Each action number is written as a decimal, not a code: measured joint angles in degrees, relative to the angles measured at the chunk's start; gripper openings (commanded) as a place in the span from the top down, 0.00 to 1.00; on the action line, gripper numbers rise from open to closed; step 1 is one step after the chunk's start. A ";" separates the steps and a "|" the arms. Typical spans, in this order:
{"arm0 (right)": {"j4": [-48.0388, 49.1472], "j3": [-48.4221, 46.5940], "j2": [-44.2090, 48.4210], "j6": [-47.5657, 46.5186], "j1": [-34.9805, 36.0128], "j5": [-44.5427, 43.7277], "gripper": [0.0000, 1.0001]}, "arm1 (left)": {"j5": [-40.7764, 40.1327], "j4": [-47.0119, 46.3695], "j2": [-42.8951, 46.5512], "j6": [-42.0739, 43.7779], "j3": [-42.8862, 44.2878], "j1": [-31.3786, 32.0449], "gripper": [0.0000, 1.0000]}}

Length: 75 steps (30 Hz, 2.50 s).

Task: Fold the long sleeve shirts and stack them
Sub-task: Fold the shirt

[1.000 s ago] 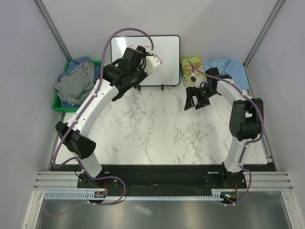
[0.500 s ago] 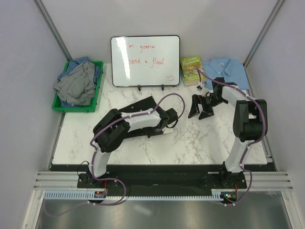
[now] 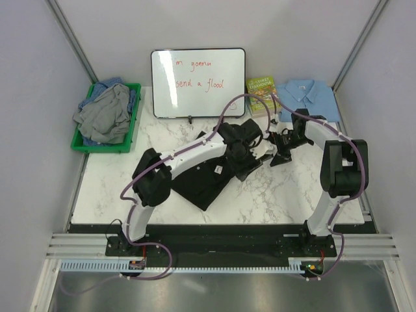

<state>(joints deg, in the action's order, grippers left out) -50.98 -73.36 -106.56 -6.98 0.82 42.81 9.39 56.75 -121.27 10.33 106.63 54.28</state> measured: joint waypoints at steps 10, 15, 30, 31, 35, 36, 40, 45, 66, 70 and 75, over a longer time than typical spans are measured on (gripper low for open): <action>10.05 11.28 2.80 10.71 2.49 4.26 0.27 | 16.94 -1.57 21.70 1.95 -10.75 -18.12 0.46; 20.76 11.58 1.70 18.53 7.06 4.59 0.32 | 16.74 -3.65 22.23 7.96 -23.19 -25.66 0.50; 33.83 2.95 -10.91 27.63 12.90 -0.90 1.00 | 18.03 -12.90 19.98 11.30 -43.69 -20.70 0.56; 33.68 1.49 -11.82 27.56 12.92 -1.25 1.00 | 18.25 -14.27 20.44 11.10 -44.15 -19.93 0.54; 33.83 -0.63 -12.55 25.79 12.87 -2.19 0.63 | 18.03 -17.46 25.81 10.67 -46.88 -18.56 0.45; 33.83 -0.76 -12.55 25.38 12.83 -2.21 0.61 | 17.81 -17.97 27.89 10.47 -47.47 -18.53 0.45; 31.56 -1.42 -11.85 23.04 12.79 -0.59 0.46 | 16.68 -19.71 35.30 8.24 -47.76 -18.25 0.43; 28.02 0.66 -8.17 22.23 12.39 0.09 0.43 | 13.53 -21.07 38.32 5.68 -47.91 -12.85 0.43; 38.42 5.33 -10.93 34.69 13.33 2.32 1.00 | 1.88 -22.38 29.20 3.26 -47.21 -5.73 0.98; 40.22 6.29 -10.95 36.94 13.33 1.90 1.00 | 3.45 -21.22 30.08 3.87 -47.23 -5.20 0.98; 41.55 6.49 -11.21 38.49 13.33 1.51 1.00 | 5.20 -19.06 33.03 5.14 -48.33 -4.13 0.98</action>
<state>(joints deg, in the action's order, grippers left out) -9.43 -66.87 -117.78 31.51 14.15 44.31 14.59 37.69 -88.25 15.46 58.30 50.15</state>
